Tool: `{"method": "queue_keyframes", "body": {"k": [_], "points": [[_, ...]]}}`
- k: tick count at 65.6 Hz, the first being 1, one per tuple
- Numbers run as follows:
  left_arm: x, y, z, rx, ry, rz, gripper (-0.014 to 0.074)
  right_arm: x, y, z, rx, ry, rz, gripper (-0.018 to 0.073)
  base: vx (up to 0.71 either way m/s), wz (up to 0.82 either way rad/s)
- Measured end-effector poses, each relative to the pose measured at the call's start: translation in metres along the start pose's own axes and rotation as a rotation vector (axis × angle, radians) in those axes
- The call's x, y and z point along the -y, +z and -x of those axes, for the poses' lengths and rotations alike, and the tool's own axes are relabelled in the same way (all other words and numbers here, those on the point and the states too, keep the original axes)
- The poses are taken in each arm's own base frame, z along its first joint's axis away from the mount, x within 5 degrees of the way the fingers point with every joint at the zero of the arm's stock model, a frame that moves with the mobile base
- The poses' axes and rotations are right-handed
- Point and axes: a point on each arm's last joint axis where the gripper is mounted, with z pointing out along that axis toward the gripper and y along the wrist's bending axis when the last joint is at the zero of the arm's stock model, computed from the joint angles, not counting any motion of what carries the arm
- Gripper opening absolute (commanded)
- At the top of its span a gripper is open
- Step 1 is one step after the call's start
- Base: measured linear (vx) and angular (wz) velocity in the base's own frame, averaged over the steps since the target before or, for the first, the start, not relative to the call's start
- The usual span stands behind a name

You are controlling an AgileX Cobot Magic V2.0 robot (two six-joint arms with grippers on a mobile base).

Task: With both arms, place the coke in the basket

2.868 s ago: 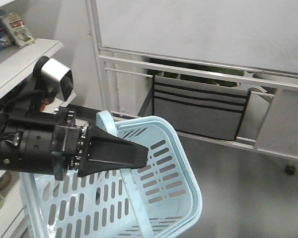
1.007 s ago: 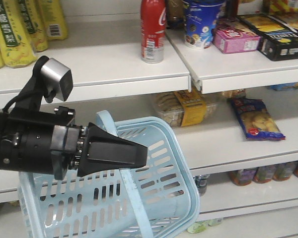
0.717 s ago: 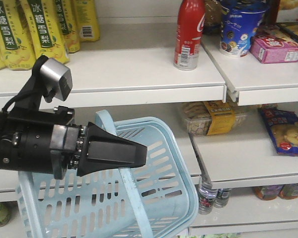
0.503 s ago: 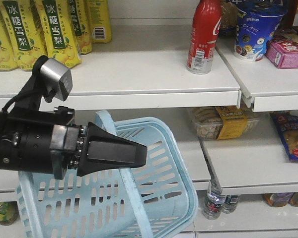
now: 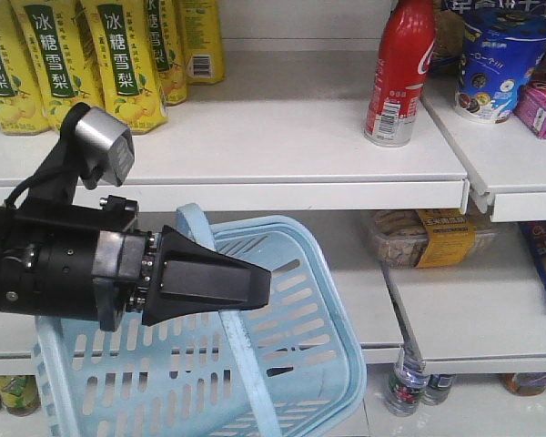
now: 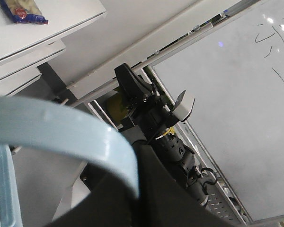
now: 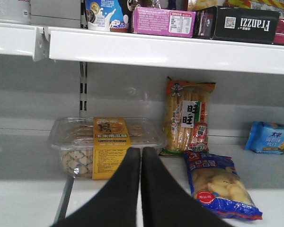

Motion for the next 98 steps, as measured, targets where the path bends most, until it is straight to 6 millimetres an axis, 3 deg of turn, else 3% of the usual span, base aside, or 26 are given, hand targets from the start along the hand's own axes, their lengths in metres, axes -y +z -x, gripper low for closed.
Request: {"method": "queue_keyframes", "body": {"k": [98], "points": [[-0.0002, 0.0001, -0.0005, -0.003, -0.001, -0.001, -0.0006, 0.0000, 0.0000, 0.0000, 0.000, 0.000, 0.000, -0.0002, 0.02, 0.02]]}}
